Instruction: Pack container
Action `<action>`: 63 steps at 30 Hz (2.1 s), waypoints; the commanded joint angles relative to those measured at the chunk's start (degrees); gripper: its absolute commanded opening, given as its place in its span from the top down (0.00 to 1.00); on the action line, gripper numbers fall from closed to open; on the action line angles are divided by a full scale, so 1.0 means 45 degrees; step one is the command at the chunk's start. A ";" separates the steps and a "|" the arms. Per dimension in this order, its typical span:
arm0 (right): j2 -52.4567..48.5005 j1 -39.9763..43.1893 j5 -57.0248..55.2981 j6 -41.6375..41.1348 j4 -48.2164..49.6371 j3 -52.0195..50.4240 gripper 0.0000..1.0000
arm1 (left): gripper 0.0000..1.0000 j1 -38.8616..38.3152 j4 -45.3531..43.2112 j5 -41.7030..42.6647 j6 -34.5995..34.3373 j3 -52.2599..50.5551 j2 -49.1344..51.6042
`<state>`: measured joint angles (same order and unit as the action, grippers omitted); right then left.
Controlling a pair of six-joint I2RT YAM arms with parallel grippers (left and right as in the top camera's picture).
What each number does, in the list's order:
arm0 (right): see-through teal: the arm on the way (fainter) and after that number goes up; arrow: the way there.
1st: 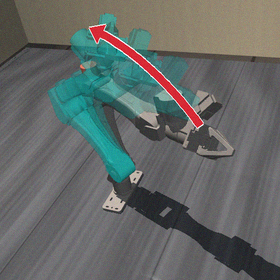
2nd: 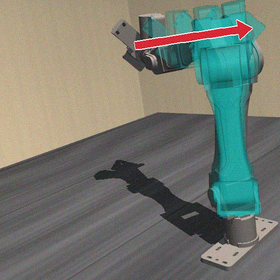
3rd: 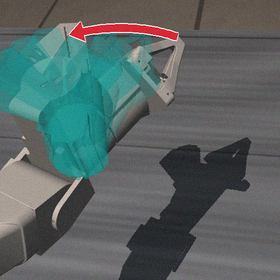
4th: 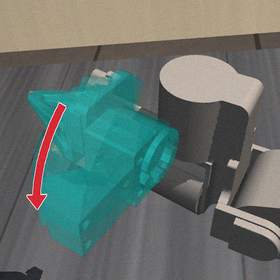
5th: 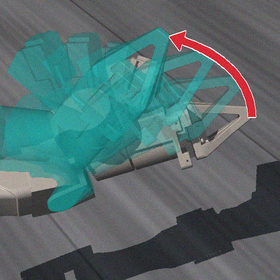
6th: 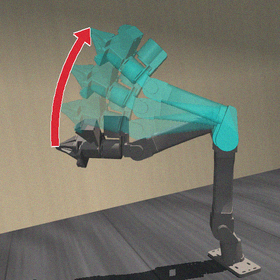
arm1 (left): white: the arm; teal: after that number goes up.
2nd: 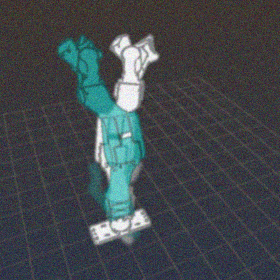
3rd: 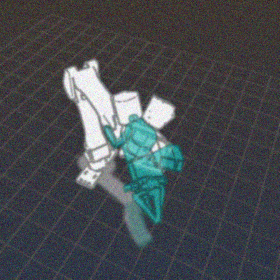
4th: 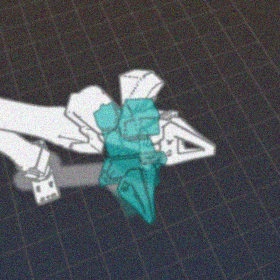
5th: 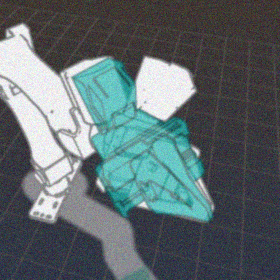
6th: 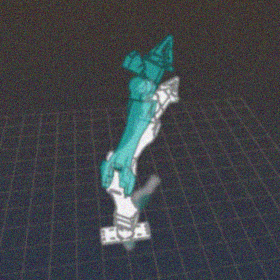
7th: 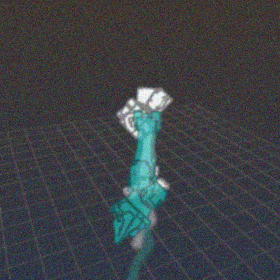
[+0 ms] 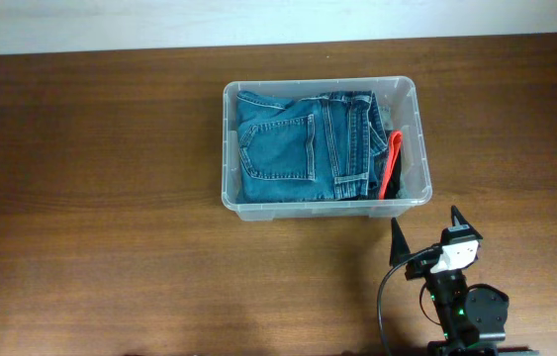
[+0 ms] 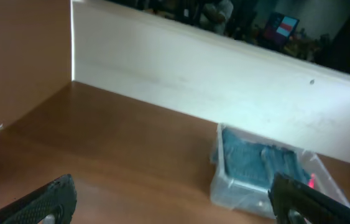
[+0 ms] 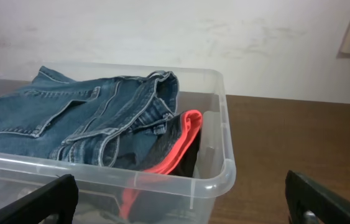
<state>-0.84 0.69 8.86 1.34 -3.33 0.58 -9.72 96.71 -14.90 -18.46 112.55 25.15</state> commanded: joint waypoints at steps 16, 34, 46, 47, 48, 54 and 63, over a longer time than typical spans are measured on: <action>0.0131 -0.0092 -0.0117 -0.0034 -0.0078 -0.0058 0.02 | 0.01 0.0034 -0.7271 -0.0748 -0.0039 -1.2711 -0.4187; 0.0131 -0.0092 -0.0117 -0.0034 -0.0083 -0.0058 0.01 | 0.01 0.1375 -1.9152 0.1520 0.0471 -2.0803 -0.4537; 0.0131 -0.0092 -0.0117 -0.0034 -0.0078 -0.0058 0.02 | 0.01 0.2006 -2.1876 0.2603 0.1530 -2.2945 -0.5149; 0.0131 -0.0092 -0.0117 -0.0034 -0.0083 -0.0058 0.02 | 0.01 0.2089 -2.1881 0.2608 0.1651 -2.3100 -0.5314; 0.0131 -0.0092 -0.0117 -0.0034 -0.0078 -0.0058 0.02 | 0.01 0.2137 -2.1896 0.2603 0.1768 -2.3270 -0.5498; 0.0131 -0.0092 -0.0117 -0.0034 -0.0078 -0.0058 0.02 | 0.01 0.2200 -2.2061 0.2603 0.2200 -2.3780 -0.5523; 0.0131 -0.0092 -0.0117 -0.0034 -0.0078 -0.0058 0.02 | 0.00 0.2200 -2.1672 0.2613 0.3871 -2.4470 -0.5523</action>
<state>-0.73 0.69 8.86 1.34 -3.38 0.58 -0.16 -1.87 -3.99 -5.41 4.01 0.95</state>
